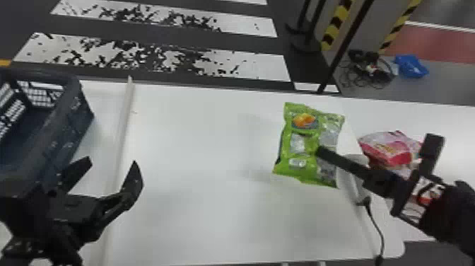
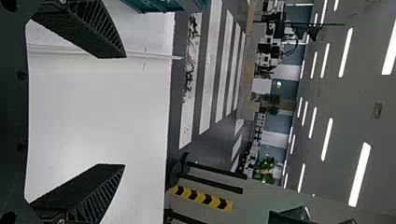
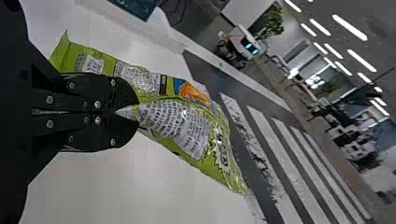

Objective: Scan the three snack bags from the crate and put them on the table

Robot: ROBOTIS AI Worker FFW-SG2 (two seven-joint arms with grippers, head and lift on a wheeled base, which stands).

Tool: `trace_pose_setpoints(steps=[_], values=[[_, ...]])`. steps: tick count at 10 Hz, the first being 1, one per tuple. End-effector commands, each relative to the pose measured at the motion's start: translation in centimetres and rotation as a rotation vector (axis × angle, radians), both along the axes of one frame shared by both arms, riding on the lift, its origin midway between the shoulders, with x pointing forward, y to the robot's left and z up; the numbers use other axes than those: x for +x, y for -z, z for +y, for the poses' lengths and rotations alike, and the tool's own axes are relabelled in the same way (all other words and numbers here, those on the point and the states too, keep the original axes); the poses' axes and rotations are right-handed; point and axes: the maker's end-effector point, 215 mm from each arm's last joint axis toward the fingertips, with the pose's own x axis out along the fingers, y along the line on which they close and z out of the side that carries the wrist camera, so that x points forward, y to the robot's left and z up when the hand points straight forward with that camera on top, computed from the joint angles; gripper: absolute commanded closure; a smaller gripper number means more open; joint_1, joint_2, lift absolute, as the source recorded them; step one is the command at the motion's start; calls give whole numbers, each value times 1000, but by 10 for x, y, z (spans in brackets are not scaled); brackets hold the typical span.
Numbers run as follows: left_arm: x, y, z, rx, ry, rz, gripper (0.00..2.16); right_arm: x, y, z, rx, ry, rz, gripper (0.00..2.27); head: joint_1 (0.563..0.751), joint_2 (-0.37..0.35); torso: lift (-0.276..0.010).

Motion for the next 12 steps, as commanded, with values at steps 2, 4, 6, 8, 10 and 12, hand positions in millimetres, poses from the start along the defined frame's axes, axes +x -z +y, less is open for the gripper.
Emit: trace_pose_setpoints(steps=[2, 4, 6, 8, 10, 12], values=[[-1, 3, 2, 3, -1, 5, 26, 64, -45, -94, 17, 278, -154, 2125, 695, -219, -94], [-3, 4, 2, 4, 2, 8, 26, 98, -44, -207, -132, 662, -243, 2125, 695, -321, -94], [-7, 6, 3, 5, 4, 8, 26, 87, -3, -281, -249, 946, -168, 2125, 695, -350, -94], [-7, 3, 6, -10, -4, -13, 26, 64, 42, -313, -289, 1105, -42, 2125, 695, -350, -94], [-6, 3, 6, -16, -2, -15, 26, 43, 73, -354, -297, 1257, 108, 2010, 695, -350, -94], [-4, 3, 2, -22, 1, -17, 26, 54, 97, -329, -346, 1129, 221, 167, 695, -350, -94]])
